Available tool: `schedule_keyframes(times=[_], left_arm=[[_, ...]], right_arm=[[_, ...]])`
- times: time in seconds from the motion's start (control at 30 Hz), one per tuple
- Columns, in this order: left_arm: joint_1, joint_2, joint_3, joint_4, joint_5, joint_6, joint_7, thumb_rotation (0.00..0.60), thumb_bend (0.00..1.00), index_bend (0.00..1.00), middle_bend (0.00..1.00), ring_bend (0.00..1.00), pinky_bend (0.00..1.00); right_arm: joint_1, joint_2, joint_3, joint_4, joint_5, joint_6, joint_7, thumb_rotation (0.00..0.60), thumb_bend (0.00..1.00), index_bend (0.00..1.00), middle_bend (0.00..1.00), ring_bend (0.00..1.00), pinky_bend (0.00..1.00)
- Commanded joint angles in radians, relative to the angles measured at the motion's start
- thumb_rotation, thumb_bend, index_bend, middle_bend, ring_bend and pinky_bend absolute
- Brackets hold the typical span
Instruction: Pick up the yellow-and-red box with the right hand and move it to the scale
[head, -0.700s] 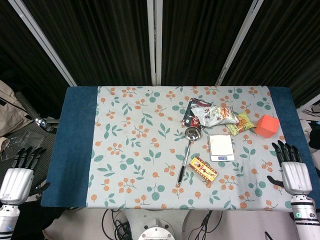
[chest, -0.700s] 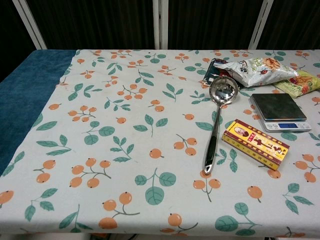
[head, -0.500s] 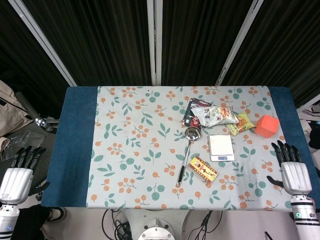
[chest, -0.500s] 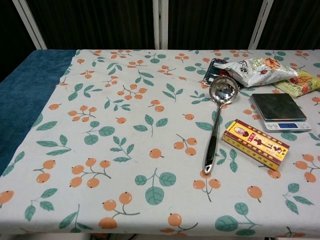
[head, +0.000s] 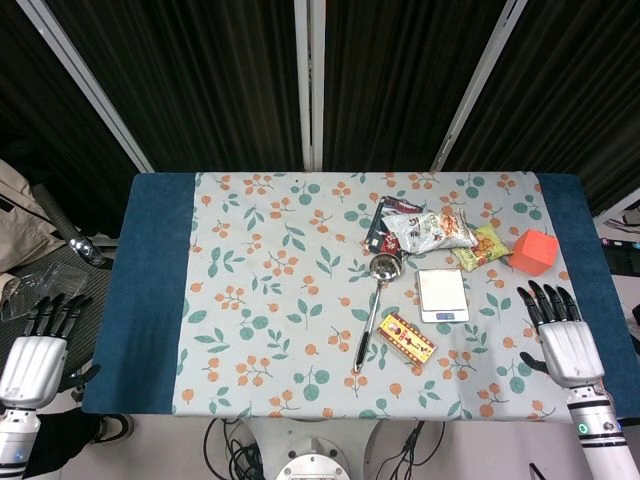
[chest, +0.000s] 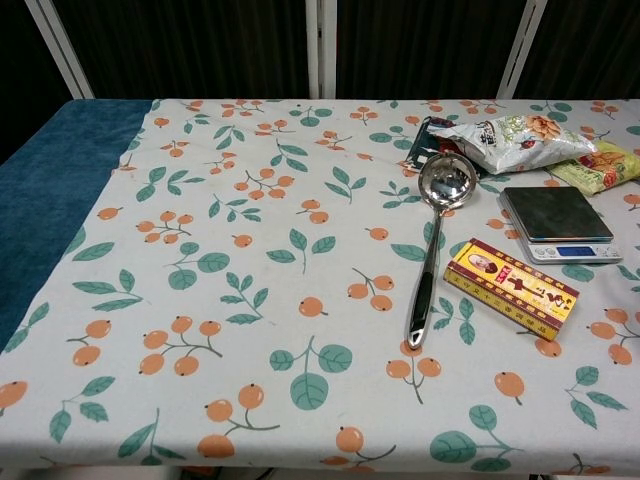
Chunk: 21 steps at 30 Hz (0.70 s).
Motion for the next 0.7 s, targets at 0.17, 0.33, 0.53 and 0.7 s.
schedule_keyframes(times=[0.17,0.33,0.53,0.7], left_arm=[[-0.005,-0.011,0.000,0.012,-0.004,-0.008,-0.004,0.600,0.05,0.10,0.08,0.00,0.00],[0.004,-0.008,0.004,0.011,-0.008,-0.002,-0.007,0.600,0.05,0.10,0.08,0.00,0.00],[0.013,-0.001,0.009,0.011,-0.008,0.007,-0.013,0.600,0.05,0.10,0.08,0.00,0.00],[0.017,0.004,0.009,0.013,-0.009,0.013,-0.022,0.600,0.05,0.10,0.08,0.00,0.00]], right_arm=[[0.128,0.005,-0.018,-0.062,-0.039,-0.189,-0.254,0.600,0.00,0.00,0.00,0.00,0.00],[0.203,-0.029,-0.019,-0.092,-0.020,-0.312,-0.373,0.600,0.00,0.00,0.00,0.00,0.00],[0.273,-0.094,-0.016,-0.102,0.020,-0.417,-0.424,0.600,0.00,0.00,0.00,0.00,0.00],[0.300,-0.137,-0.015,-0.097,0.034,-0.438,-0.435,0.600,0.00,0.00,0.00,0.00,0.00]])
